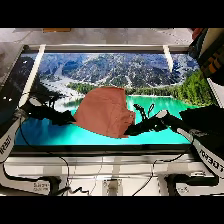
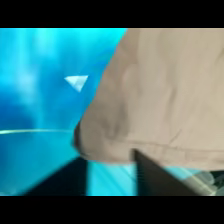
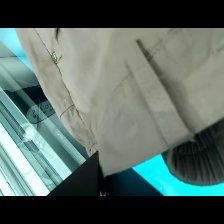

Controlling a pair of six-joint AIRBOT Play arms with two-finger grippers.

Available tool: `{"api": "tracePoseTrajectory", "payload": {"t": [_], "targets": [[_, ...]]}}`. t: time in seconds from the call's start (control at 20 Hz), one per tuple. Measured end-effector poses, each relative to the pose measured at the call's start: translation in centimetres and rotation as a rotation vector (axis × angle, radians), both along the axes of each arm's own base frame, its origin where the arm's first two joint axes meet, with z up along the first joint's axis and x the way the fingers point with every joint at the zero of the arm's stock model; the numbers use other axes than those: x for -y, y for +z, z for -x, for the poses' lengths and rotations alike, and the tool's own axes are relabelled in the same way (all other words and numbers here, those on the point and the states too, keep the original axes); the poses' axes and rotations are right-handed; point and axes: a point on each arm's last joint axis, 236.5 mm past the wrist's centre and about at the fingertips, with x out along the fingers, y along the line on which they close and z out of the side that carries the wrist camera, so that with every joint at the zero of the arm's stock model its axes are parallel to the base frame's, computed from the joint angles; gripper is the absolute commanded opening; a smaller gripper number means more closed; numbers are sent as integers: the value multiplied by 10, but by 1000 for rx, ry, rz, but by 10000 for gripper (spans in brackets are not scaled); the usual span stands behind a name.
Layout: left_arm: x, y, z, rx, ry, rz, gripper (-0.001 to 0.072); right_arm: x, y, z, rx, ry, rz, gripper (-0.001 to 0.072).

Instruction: Fold the clothes and pants, and hang the long-sleeved shirts on hangers.

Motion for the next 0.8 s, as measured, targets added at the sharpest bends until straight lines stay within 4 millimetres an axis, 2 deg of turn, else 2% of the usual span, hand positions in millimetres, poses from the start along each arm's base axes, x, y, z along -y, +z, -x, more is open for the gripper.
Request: {"api": "tracePoseTrajectory", "payload": {"t": [0.1, 0.25, 0.4, 0.5, 0.6, 0.7, 0.8], "targets": [[6, -1, -4, 23, -3, 11, 7, -1, 2, -1, 4, 5, -2, 25], [12, 6, -19, 73, 45, 47, 6, -7, 17, -7, 20, 34, -31, 25], [16, 34, -35, 163, 76, 99, 6, -15, 48, -21, 59, 71, -71, 25], [13, 69, -48, 275, 74, 106, 6, -18, 77, -36, 113, 78, -88, 25], [9, 120, -59, 428, 66, 93, 6, -17, 115, -54, 194, 62, -106, 25], [1, 188, -63, 625, 76, 55, 7, -12, 161, -73, 284, 21, -124, 25], [-7, 264, -56, 850, 105, 3, 6, -8, 214, -83, 381, -21, -151, 25]]}}
